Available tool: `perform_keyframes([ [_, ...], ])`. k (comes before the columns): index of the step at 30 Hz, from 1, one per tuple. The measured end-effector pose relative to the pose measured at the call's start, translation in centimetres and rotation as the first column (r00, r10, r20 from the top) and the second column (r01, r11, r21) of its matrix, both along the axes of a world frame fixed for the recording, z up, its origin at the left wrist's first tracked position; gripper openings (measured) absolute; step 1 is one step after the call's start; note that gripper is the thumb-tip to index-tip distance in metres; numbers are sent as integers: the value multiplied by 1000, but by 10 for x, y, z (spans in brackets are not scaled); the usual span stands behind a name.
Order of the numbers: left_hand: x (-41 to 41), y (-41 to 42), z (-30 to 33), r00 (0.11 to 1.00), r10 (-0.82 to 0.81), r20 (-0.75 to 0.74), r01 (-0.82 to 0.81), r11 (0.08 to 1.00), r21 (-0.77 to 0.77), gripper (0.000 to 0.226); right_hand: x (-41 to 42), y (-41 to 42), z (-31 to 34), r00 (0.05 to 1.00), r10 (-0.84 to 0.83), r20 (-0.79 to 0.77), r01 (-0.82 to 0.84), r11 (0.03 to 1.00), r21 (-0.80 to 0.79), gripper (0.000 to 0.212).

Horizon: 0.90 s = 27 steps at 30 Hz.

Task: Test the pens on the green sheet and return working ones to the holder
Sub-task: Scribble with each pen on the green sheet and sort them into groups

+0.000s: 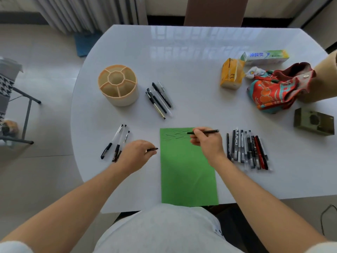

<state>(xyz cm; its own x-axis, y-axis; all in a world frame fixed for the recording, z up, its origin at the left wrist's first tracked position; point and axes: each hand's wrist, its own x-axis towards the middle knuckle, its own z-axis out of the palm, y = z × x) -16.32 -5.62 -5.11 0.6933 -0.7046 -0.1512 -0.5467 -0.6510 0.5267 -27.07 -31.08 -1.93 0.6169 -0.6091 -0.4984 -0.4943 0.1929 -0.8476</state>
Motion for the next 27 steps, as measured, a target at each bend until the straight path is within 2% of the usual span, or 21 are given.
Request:
perform_keyframes([
  [2,-9,-11,-7,993,-114,-7,114,994,3,18,13,21,-9,995,96,15,-95,995,-40,14],
  [4,-16,-16,-14,980,-199,-6,199,980,31,20,24,37,-17,983,182,-8,-181,972,-148,15],
  [7,-24,-16,-22,964,-266,-21,267,963,33,21,36,51,-26,953,299,-55,-303,919,-255,11],
  [15,-28,-15,-23,968,-245,-54,248,967,58,24,51,59,-44,931,356,-83,-358,841,-405,11],
  [19,-28,-17,-22,973,-216,-84,223,971,86,25,50,59,-41,901,406,-151,-428,783,-452,13],
  [22,-29,-19,-20,974,-210,-91,218,971,94,25,47,54,-39,920,368,-134,-389,821,-417,12],
  [27,-29,-19,-15,974,-206,-92,214,973,88,23,38,53,-36,982,188,-6,-179,920,-350,11],
])
